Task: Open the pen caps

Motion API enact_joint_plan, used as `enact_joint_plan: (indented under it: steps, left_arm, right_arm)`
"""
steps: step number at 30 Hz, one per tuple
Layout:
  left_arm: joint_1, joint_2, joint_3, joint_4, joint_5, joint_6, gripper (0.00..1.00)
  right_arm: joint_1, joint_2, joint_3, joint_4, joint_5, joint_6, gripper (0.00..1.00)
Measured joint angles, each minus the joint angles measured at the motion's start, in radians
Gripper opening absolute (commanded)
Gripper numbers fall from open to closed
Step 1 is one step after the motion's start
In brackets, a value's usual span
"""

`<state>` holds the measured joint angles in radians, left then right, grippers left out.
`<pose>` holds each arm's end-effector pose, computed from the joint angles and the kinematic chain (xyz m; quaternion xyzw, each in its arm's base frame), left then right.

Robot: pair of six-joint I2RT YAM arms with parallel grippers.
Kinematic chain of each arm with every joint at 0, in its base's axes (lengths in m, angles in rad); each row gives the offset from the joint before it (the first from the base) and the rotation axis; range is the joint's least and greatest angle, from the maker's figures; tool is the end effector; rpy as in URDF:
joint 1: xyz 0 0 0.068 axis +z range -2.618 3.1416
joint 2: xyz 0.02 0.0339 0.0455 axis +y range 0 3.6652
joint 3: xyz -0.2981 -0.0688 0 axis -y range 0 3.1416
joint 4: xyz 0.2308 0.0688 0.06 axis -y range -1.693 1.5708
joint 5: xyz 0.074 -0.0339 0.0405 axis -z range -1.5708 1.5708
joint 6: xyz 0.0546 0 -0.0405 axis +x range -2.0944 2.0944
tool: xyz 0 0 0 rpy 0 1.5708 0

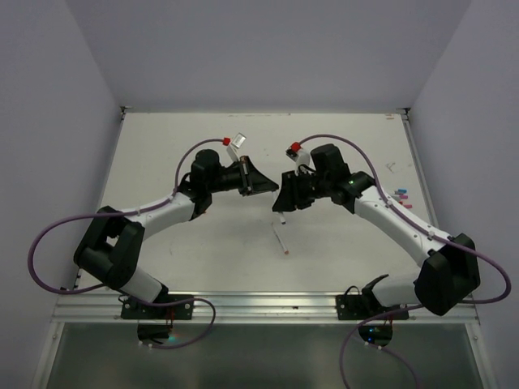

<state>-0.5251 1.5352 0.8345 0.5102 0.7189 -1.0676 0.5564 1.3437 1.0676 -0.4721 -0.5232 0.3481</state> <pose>0.2740 -0.2003 0.2867 0.0223 0.7555 -0.6157 0.2229 0.2235 0.1711 0.3162 -0.1949 0.8699 0.3820 0.2438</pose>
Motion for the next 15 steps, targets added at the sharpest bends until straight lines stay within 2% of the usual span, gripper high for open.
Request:
enact_joint_plan:
  steps: [2,7,12,15]
  left_arm:
    - [0.0,0.0,-0.005,0.02,0.0,-0.019,0.0]
    - [0.001,0.0,-0.012,0.027,-0.022,-0.033,0.0]
    - [0.0,-0.003,-0.011,-0.013,-0.073,-0.019,0.0]
    - [-0.006,-0.005,0.021,-0.114,-0.137,0.025,0.0]
  right_arm:
    - [0.0,0.018,0.003,0.014,0.0,0.0,0.39]
    - [0.004,0.055,0.018,0.043,-0.022,0.005,0.0]
    - [0.024,0.068,0.023,0.045,0.027,0.008,0.0]
    - [0.085,0.074,0.032,0.03,0.204,0.009,0.0]
